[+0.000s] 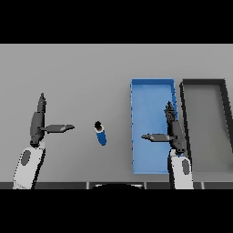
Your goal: Pick up the blue pipe and place it into the blue bin.
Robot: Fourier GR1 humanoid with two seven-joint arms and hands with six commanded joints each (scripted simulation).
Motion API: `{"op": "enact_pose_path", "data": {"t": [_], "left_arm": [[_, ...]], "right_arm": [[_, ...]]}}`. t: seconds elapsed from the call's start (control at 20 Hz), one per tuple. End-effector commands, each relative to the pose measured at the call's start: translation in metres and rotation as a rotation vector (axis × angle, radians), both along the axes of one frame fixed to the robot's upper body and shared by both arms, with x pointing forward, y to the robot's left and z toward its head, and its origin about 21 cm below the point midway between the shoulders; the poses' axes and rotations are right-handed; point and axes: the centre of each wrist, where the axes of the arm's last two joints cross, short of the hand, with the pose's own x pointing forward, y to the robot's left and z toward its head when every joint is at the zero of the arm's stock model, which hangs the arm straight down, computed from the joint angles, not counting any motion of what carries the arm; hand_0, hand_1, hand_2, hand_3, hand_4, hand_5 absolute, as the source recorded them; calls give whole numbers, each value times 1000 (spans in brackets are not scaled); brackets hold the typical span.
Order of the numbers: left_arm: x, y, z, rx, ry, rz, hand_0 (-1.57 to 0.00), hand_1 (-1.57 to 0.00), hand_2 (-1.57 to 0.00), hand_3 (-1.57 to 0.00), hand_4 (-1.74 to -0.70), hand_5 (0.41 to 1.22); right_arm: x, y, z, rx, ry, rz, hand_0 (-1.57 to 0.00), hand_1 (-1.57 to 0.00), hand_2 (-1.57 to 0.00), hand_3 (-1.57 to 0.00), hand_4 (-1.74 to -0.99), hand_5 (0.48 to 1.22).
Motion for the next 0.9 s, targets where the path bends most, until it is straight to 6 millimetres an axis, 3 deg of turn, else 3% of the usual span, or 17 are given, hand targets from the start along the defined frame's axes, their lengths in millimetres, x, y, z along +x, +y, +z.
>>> {"op": "enact_pose_path", "data": {"t": [0.0,0.25,0.35,0.55,0.85], "left_arm": [[0,0,0,0,-4,0,1,1,1,1,-1186,605],[5,-2,-1,-4,2,-3,1,1,1,1,-1186,605],[-6,28,0,59,20,-210,1,1,1,1,-1188,606],[-7,43,3,78,45,-325,1,1,1,1,-1183,603],[-24,30,3,123,103,-558,1,1,1,1,-1181,584]], "right_arm": [[0,0,0,0,1,-1,1,1,1,1,-1254,598],[5,-2,0,1,6,-2,1,1,1,1,-1254,598],[-12,-20,0,-191,-41,82,1,1,1,1,-1255,597],[-22,-18,7,-294,-39,127,1,1,1,1,-1241,594],[-23,-21,7,-298,-40,140,1,1,1,1,-1228,601]]}}
